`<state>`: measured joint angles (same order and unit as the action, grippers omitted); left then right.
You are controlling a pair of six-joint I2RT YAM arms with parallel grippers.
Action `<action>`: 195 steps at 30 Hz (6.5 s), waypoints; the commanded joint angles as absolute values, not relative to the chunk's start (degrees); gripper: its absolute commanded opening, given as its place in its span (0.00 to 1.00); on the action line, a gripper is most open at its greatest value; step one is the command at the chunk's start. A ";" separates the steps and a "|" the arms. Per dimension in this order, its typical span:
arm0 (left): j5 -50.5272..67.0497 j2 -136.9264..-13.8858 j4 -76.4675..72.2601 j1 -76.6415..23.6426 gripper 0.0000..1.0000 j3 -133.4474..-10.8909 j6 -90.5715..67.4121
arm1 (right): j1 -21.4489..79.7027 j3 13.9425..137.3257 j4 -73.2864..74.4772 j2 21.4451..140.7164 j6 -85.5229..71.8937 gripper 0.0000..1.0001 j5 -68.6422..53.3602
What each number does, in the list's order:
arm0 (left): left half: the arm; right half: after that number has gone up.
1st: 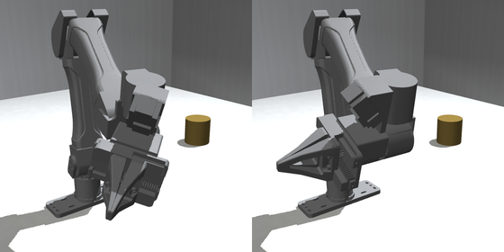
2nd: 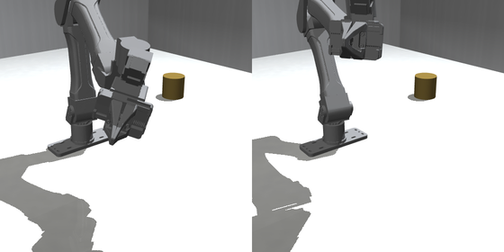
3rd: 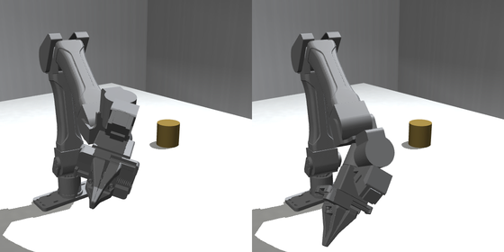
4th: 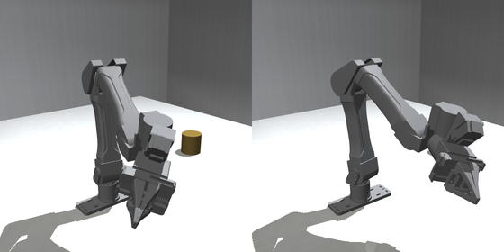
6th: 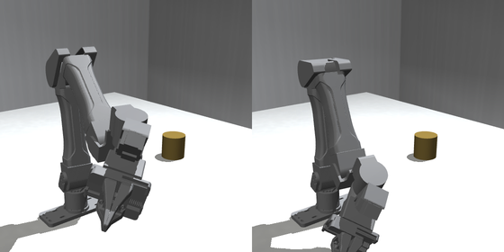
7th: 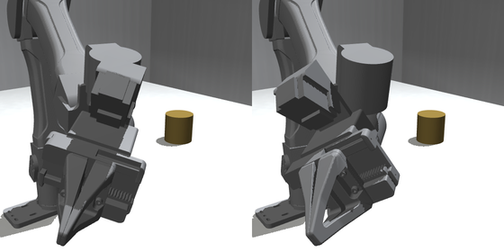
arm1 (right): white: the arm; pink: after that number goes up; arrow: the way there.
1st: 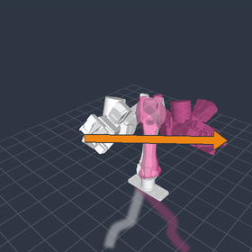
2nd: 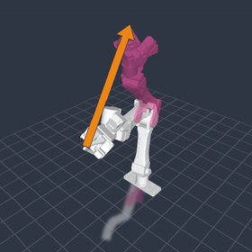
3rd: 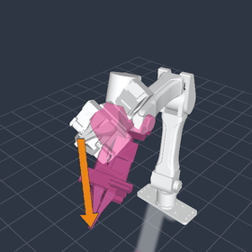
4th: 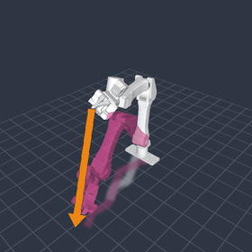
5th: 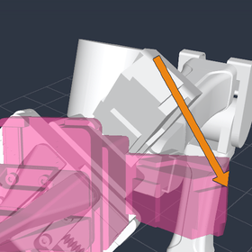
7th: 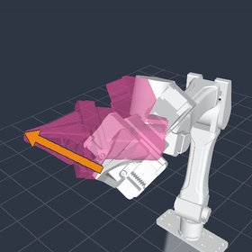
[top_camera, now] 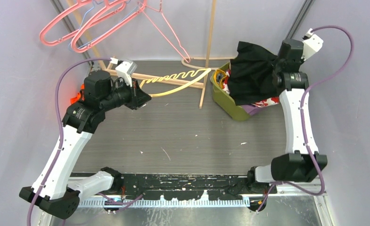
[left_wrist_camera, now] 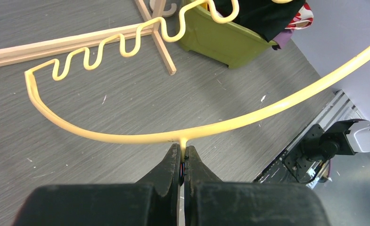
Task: Remove the skirt from the hanger
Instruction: Place the skirt in the bin, then place the hanger at the clothesline.
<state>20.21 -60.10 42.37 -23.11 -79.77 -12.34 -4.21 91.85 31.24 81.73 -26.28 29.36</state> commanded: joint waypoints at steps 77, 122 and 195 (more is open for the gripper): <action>5.07 -66.49 48.10 -22.06 0.00 -95.27 -34.23 | 18.47 96.98 16.12 80.78 -31.49 0.57 -9.68; 6.93 -68.69 42.65 -22.06 0.00 -94.83 -32.96 | 39.51 96.66 14.37 82.56 -29.55 0.56 -11.55; 7.35 -73.32 41.48 -21.55 0.00 -101.28 -30.95 | 42.69 97.78 13.33 86.68 -24.29 0.54 -15.79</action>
<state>7.07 -71.94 46.13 -22.26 -93.95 -32.56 42.24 97.80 14.41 90.21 -26.22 -14.35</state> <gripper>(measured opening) 0.010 0.541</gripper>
